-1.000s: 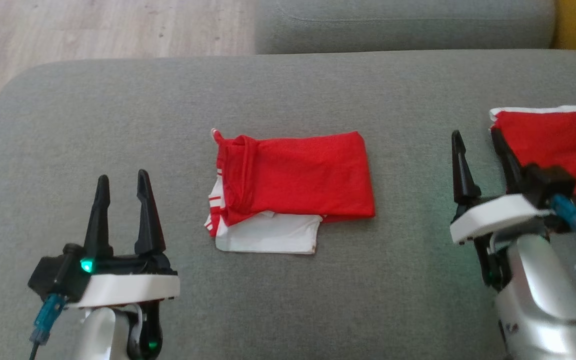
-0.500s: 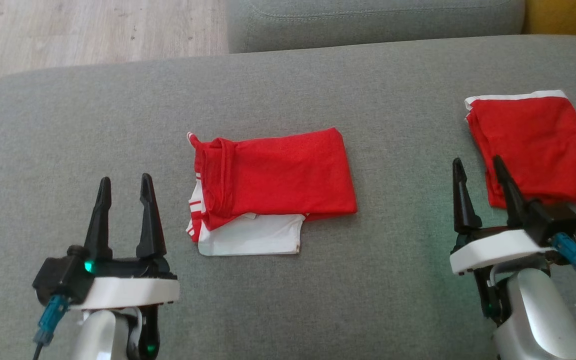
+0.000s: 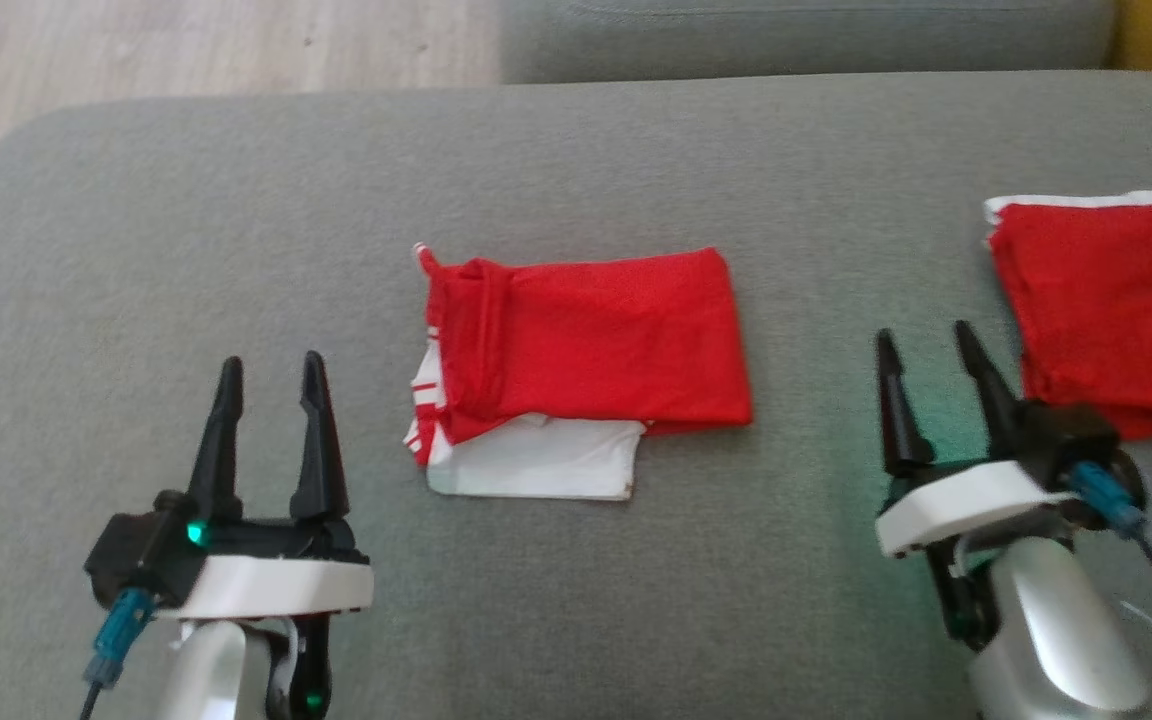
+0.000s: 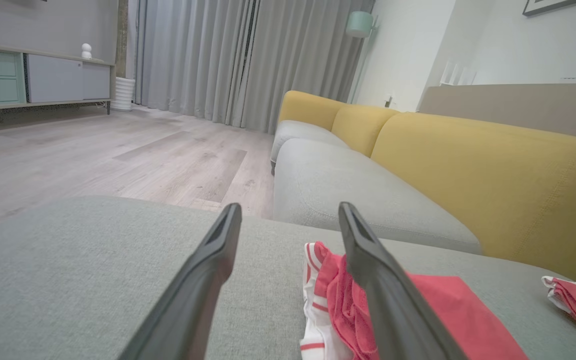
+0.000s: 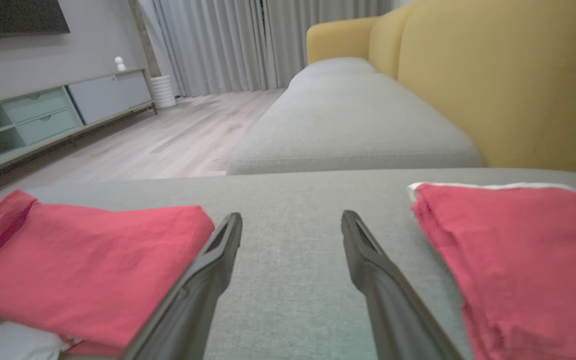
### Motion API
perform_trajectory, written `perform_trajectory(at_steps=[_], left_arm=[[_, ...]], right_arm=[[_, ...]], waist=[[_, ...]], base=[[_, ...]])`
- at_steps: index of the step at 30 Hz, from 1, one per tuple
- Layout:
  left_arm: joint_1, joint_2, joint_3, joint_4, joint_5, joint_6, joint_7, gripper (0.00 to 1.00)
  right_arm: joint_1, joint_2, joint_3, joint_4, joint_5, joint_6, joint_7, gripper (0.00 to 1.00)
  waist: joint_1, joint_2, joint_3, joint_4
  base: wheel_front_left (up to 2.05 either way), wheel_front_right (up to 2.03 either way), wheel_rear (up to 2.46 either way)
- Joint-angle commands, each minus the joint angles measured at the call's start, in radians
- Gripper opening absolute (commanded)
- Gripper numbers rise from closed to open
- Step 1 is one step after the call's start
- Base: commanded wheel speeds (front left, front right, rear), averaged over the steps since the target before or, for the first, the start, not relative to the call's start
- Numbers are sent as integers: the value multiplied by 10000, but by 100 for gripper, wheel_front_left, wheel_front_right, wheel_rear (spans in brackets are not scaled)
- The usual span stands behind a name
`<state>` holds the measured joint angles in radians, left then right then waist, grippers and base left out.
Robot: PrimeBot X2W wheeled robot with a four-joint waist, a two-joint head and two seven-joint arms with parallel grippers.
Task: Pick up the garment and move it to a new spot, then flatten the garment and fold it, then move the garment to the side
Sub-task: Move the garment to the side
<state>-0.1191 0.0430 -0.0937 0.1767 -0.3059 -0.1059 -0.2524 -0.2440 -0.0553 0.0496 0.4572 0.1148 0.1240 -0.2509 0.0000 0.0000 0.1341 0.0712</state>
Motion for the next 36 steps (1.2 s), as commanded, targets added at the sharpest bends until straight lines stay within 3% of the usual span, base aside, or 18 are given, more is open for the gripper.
perform_trajectory(at_steps=[1,12,14,26,27,28,29,36], left_arm=[[-406,72,202,-253,-31,-42,-93,100],[-559,72,-7,-147,-464,-39,-93,100],[-638,72,-50,-130,-476,-44,-93,100],[-838,72,-221,-124,-590,59,-93,100],[-831,72,-216,-116,-591,67,-93,100],[-820,72,-205,-111,-587,72,-93,100],[-812,72,-182,-116,-577,78,-93,100],[-851,72,-71,-148,-428,59,-93,100]], right_arm=[[-589,50,450,-117,104,67,-104,100],[-1575,50,1761,1683,1272,67,576,100],[-1945,50,1970,2402,1967,67,948,100],[-3060,51,3848,4482,3470,67,1241,100],[-3122,51,4003,4556,3525,67,1205,87],[-3192,51,4118,4627,3538,67,1116,34],[-3282,51,4182,4711,3505,67,984,0],[-4035,51,4216,5180,2357,67,125,0]], waist=[[0,0,125,257],[0,0,425,1123],[0,0,519,1313],[0,0,806,1498],[0,0,800,1464],[0,0,793,1425],[0,0,789,1363],[0,0,531,672]], base=[[0,0,0],[0,0,0],[0,0,0],[0,0,0],[0,0,0],[0,0,0],[0,0,0],[0,0,0]])
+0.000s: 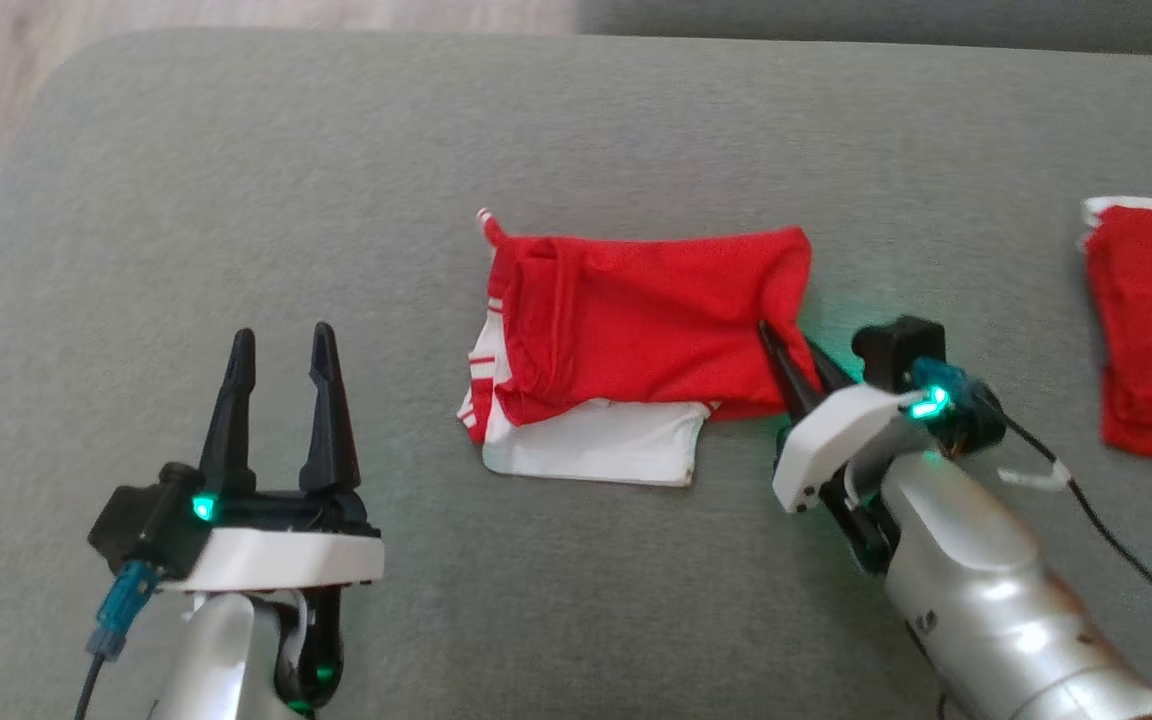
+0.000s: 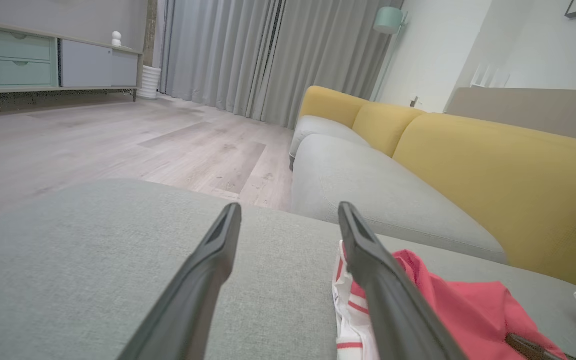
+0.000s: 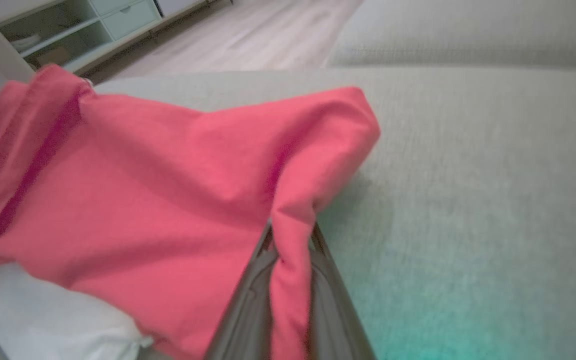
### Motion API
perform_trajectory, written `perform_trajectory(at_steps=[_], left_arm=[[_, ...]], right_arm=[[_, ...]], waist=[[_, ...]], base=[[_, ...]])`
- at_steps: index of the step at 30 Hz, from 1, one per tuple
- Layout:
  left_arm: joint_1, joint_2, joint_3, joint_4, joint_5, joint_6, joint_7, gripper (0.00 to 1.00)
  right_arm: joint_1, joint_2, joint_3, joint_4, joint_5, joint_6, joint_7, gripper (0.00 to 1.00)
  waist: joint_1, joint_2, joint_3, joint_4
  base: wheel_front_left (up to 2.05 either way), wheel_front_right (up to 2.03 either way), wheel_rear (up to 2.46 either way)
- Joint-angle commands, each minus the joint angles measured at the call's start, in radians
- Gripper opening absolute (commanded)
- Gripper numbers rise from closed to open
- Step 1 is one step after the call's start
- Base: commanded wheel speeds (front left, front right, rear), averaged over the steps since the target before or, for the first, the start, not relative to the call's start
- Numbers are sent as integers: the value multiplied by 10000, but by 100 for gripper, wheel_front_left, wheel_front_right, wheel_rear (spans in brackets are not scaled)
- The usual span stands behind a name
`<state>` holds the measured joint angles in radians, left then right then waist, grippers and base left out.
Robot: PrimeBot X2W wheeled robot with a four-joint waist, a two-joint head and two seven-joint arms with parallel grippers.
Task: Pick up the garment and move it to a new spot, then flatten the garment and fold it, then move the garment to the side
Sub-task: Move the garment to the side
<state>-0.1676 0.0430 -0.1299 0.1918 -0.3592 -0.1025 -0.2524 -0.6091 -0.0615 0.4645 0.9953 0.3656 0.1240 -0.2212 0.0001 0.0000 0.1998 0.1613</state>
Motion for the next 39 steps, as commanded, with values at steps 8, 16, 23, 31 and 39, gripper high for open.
perform_trajectory(at_steps=[8,16,23,31,39], left_arm=[[-672,72,-139,-425,214,11,-93,100],[-913,72,-395,-504,241,47,-93,100],[-1225,72,-449,-574,299,40,-93,100],[-1523,72,-469,-582,464,-65,-93,100],[-1650,72,-384,-506,576,-157,-93,100]], right_arm=[[-765,6,-760,-611,-2615,67,-389,0],[-996,-1241,-855,-1533,-3387,67,-237,0],[-1425,-2928,-612,-2210,-3154,67,338,0],[-1925,-4131,-799,-2158,-2931,67,741,0],[-2130,-4573,-1578,-1305,-3470,67,615,0]], waist=[[-1,0,-256,-1591],[-1,0,-70,-2756],[-1,0,294,-3300],[-1,0,753,-3410],[-1,0,1014,-3231]], base=[[0,0,0],[0,0,0],[0,0,0],[0,0,0],[0,0,0]])
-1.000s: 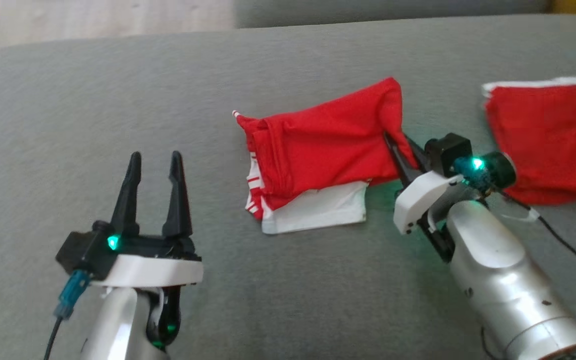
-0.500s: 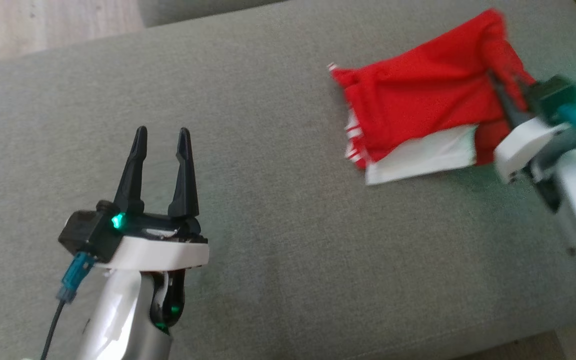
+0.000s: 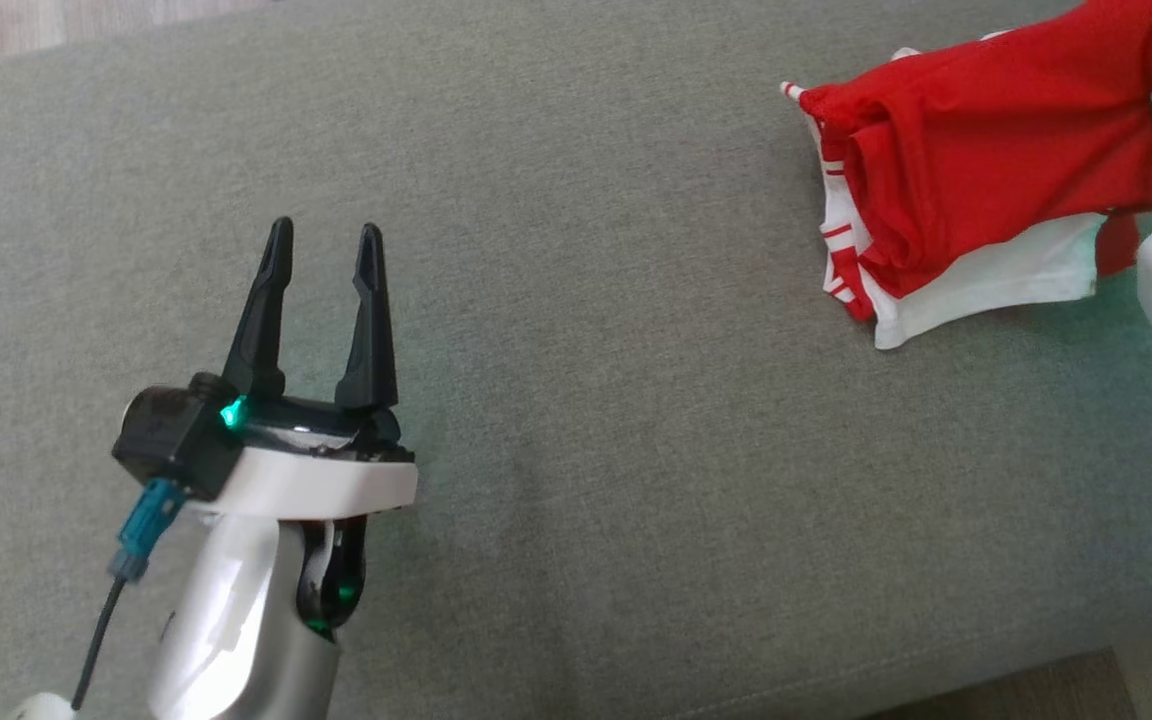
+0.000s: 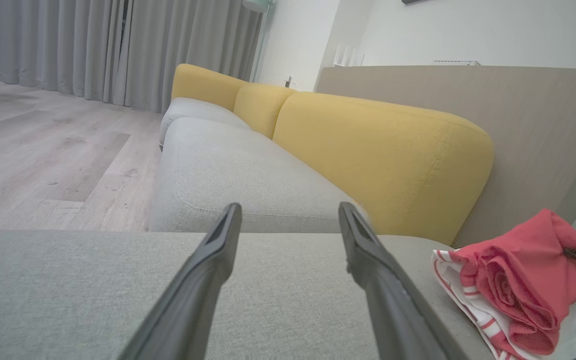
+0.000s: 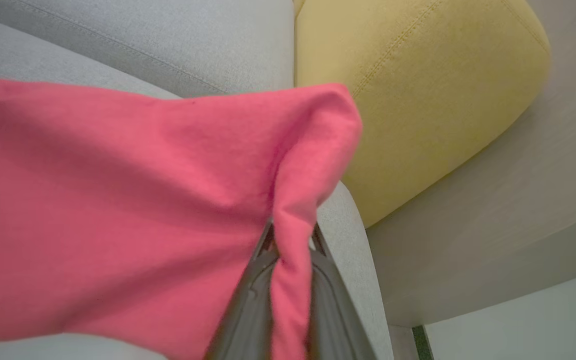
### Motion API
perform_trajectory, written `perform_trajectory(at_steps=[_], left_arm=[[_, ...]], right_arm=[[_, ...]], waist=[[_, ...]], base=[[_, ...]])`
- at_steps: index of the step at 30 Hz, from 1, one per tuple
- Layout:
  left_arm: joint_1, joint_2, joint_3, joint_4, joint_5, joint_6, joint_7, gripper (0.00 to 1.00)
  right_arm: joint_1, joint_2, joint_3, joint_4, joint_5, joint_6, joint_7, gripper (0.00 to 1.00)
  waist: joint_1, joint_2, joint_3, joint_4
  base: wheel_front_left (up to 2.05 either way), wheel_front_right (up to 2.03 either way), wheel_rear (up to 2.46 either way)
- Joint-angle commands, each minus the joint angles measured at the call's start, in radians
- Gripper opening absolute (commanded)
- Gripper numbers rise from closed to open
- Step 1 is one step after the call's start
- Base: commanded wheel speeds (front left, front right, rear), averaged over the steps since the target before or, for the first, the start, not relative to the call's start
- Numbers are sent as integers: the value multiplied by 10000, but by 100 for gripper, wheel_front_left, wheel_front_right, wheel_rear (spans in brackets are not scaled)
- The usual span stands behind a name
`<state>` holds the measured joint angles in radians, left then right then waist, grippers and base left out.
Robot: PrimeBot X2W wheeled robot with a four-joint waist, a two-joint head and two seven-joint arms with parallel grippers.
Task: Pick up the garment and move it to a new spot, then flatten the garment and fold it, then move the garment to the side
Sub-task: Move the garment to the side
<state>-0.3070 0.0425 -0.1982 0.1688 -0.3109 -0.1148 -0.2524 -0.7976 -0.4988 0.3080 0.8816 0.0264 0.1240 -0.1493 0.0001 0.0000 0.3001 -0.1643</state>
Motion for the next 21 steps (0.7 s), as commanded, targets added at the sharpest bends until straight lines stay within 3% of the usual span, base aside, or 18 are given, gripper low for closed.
perform_trajectory(at_steps=[1,2,3,10,21], left_arm=[[-247,77,345,-268,51,-40,-93,100],[-243,77,388,-271,32,-46,-93,100],[-243,77,420,-275,37,-53,-93,100],[-74,77,598,-227,66,-92,-93,100],[544,77,1177,-439,201,-49,-93,100]], right_arm=[[-263,-165,-65,-55,-145,67,-82,0],[-288,-120,-124,31,-210,67,-91,9],[-317,-77,-233,100,-264,67,-136,100],[-366,520,-1030,56,-593,67,-619,100],[247,2318,-1614,-1834,-387,67,-948,100]], waist=[[-1,0,15,38],[-1,0,11,48],[-1,0,6,61],[-1,0,-388,155],[-1,0,-1370,270]], base=[[0,0,0],[0,0,0],[0,0,0],[0,0,0],[0,0,0]])
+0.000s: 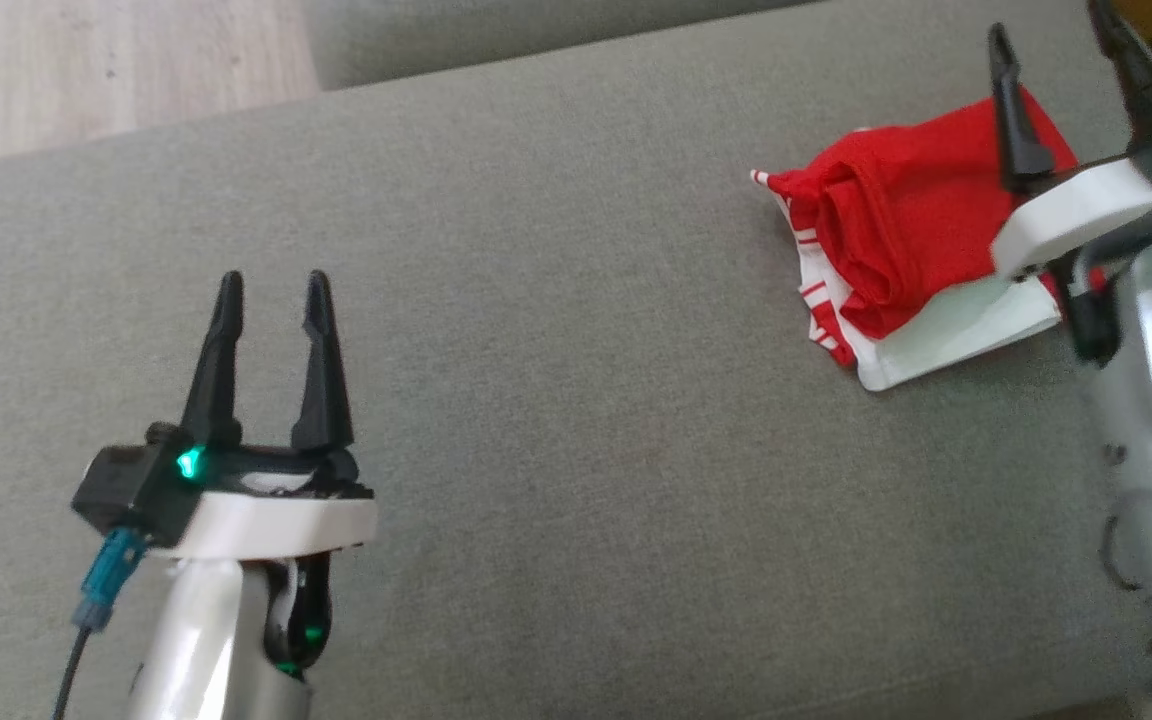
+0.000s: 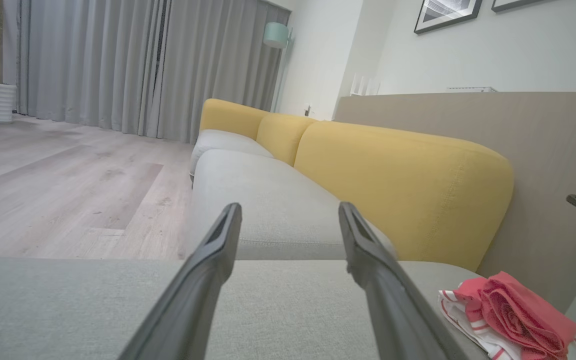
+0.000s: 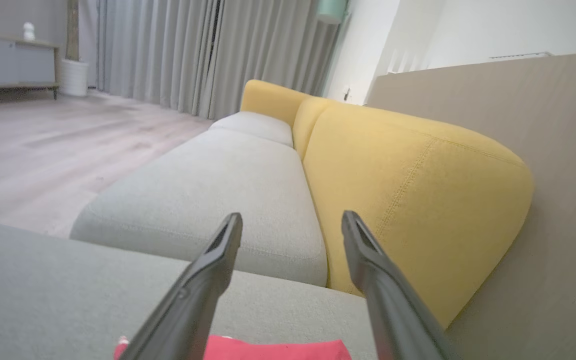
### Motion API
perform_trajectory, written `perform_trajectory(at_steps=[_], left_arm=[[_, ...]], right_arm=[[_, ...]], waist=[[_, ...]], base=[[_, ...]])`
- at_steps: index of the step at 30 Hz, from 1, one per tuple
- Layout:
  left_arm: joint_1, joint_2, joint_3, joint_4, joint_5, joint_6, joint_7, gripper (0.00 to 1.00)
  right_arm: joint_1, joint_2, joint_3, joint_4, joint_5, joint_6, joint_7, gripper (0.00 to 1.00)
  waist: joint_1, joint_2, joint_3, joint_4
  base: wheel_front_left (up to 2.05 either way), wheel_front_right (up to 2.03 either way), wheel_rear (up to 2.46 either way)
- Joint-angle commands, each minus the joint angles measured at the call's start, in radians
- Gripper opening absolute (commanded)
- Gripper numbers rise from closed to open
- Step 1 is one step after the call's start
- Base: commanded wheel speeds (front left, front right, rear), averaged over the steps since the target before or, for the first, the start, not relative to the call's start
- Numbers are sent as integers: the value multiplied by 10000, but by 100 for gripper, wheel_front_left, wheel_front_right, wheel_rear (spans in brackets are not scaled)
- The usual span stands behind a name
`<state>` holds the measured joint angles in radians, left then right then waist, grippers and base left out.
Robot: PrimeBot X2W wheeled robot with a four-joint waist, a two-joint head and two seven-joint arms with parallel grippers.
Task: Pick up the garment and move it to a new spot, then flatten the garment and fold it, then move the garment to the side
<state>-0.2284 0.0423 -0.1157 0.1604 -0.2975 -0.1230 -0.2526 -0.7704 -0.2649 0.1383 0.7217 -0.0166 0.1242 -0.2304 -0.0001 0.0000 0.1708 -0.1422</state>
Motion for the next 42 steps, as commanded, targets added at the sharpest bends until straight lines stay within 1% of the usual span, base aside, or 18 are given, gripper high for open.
perform_trajectory(at_steps=[1,4,7,9,10,14,16,19,23,27,42], left_arm=[[-201,79,405,-383,103,43,-92,100],[-62,79,548,-405,-11,164,-92,100],[100,79,427,-328,54,171,-92,100],[230,79,417,-299,-5,226,-92,100],[376,79,373,-258,-71,244,-92,100],[773,79,348,-129,-15,216,-92,100],[947,79,357,-47,1,211,-92,100],[1135,79,452,69,48,326,-92,100],[1298,79,631,94,10,457,-92,100],[1413,79,730,168,-34,478,-92,100],[1454,79,916,-25,-260,299,-92,100]], right_arm=[[67,173,-6,-486,148,65,-144,100],[528,764,13,-1279,549,65,-175,100],[1272,1110,22,-1950,855,65,-210,100],[1841,1393,-305,-2313,1074,65,-235,100],[2476,1690,-788,-2621,1239,65,-261,100],[3815,2082,-1281,-3188,1375,65,-299,100],[4373,2131,-1414,-3458,1611,65,-306,100],[5084,2141,-1193,-3861,2176,65,-310,100],[5627,2144,-892,-4162,2303,65,-311,100],[5790,2145,-810,-4300,2380,65,-312,100],[5788,2146,-843,-4407,2311,65,-313,100]], waist=[[1,0,-146,91],[1,0,-332,233],[1,0,-524,428],[1,0,-640,551],[1,0,-770,695],[1,0,-1011,842],[1,0,-1101,905],[1,0,-1169,967],[1,0,-1202,998],[1,0,-1224,1013],[1,0,-1264,1081]], base=[[0,0,0],[0,0,0],[0,0,0],[0,0,0],[0,0,0],[0,0,0],[0,0,0],[0,0,0],[0,0,0],[0,0,0],[0,0,0]])
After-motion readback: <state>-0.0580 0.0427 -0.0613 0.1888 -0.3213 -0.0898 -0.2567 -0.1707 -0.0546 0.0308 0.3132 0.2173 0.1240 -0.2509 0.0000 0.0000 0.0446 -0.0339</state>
